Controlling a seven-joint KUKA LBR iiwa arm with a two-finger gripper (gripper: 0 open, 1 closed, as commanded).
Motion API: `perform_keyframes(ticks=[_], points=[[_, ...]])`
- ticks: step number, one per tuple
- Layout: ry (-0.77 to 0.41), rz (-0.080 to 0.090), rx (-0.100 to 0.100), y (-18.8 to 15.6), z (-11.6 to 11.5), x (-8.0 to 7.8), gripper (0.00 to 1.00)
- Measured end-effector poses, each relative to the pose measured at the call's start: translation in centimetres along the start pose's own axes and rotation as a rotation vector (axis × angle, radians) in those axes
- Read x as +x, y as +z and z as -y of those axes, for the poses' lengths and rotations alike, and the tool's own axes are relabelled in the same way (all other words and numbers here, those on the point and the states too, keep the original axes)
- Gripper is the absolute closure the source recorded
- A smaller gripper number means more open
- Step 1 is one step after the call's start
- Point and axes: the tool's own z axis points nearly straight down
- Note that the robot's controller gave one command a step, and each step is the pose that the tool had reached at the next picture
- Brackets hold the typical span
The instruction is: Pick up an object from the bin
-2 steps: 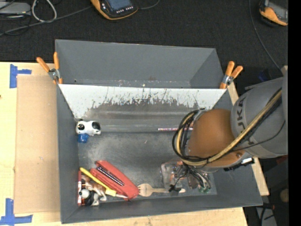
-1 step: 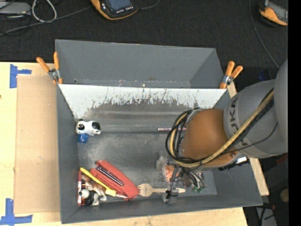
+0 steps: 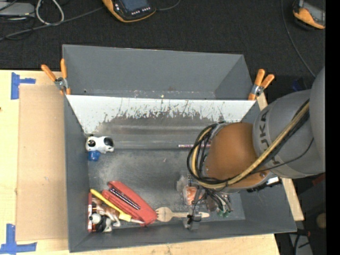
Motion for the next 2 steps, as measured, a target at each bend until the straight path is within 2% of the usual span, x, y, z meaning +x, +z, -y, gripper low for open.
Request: perform_keyframes(ticks=[1,2], points=[[0.192,0.007,0.000,1.11,-3.16,0.12,0.00],[0.106,0.000,0.001,1.67,-2.92,-0.67,1.00]])
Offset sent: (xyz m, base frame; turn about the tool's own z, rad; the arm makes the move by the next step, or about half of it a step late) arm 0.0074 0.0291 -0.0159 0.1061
